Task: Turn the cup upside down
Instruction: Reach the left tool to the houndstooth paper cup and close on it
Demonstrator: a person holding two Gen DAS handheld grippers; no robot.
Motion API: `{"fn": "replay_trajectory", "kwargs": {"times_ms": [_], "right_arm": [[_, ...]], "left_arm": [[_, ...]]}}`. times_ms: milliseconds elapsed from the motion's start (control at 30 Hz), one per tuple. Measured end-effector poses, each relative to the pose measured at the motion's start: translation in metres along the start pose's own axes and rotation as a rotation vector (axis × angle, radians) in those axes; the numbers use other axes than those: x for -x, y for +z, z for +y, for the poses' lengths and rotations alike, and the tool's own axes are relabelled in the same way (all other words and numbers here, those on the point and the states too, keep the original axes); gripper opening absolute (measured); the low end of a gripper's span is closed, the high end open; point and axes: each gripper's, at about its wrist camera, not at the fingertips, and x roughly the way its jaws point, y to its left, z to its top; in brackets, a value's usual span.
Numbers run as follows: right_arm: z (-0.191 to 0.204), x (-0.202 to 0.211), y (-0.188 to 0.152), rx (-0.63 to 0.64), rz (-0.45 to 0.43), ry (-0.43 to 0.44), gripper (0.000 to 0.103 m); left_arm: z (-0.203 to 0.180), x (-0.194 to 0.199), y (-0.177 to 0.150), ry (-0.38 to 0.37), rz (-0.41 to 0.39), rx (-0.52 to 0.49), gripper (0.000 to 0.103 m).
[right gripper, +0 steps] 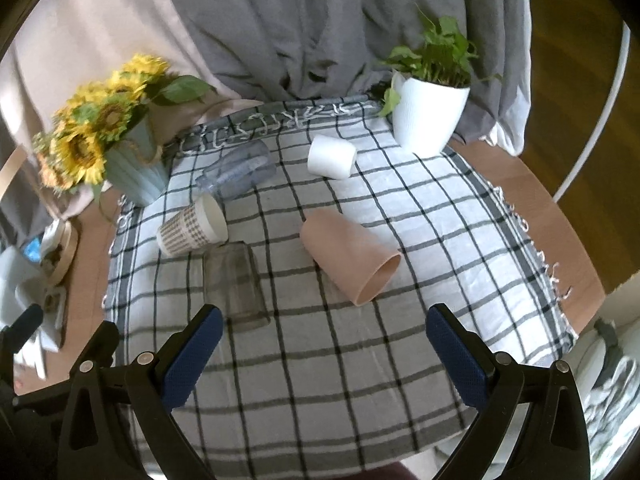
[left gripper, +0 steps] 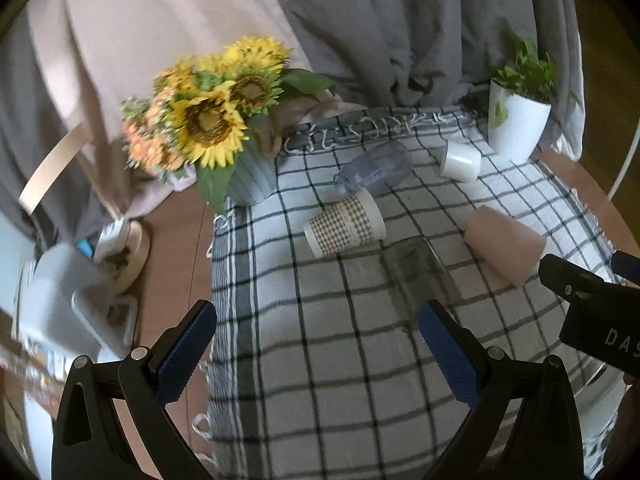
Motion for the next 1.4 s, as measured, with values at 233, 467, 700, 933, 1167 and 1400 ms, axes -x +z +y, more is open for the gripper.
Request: {"fn": "replay_trajectory", "kwargs": {"times_ms": [233,467,700,933,1167,1400], "right_arm": [[0.017,-0.028,0.009,-0.103,0.056,-0.016,0.102],[0.034,-0.046,0.018,-0.179,0.056,-0.08,0.102],[0.047,-0.063,0.022,-0.303,0.052,-0.128,0.102],[0.051,-0.079,0.019,-0.404,0.052,-0.194,0.102],[0.049,-0.094,0.019,-0.475,0.102,-0.199,0.102],[0.049,-0.097,0.023,-0.515,0.101,-0.213,0.102]], "left_arm": [[0.007,-0.038,0.025,-0.039,0.018,-0.179,0.103],[0.008,-0.081,0.047,-0.124,0.06,-0.327,0.103],[-0.001,-0.121,0.059,-0.164,0.093,-0.522,0.103],[-0.016,-0.156,0.067,-0.18,0.121,-0.676,0.102],[-0.027,-0.191,0.077,-0.233,0.2,-0.705,0.098],[-0.043,-0.216,0.079,-0.276,0.236,-0.759,0.093]]}}
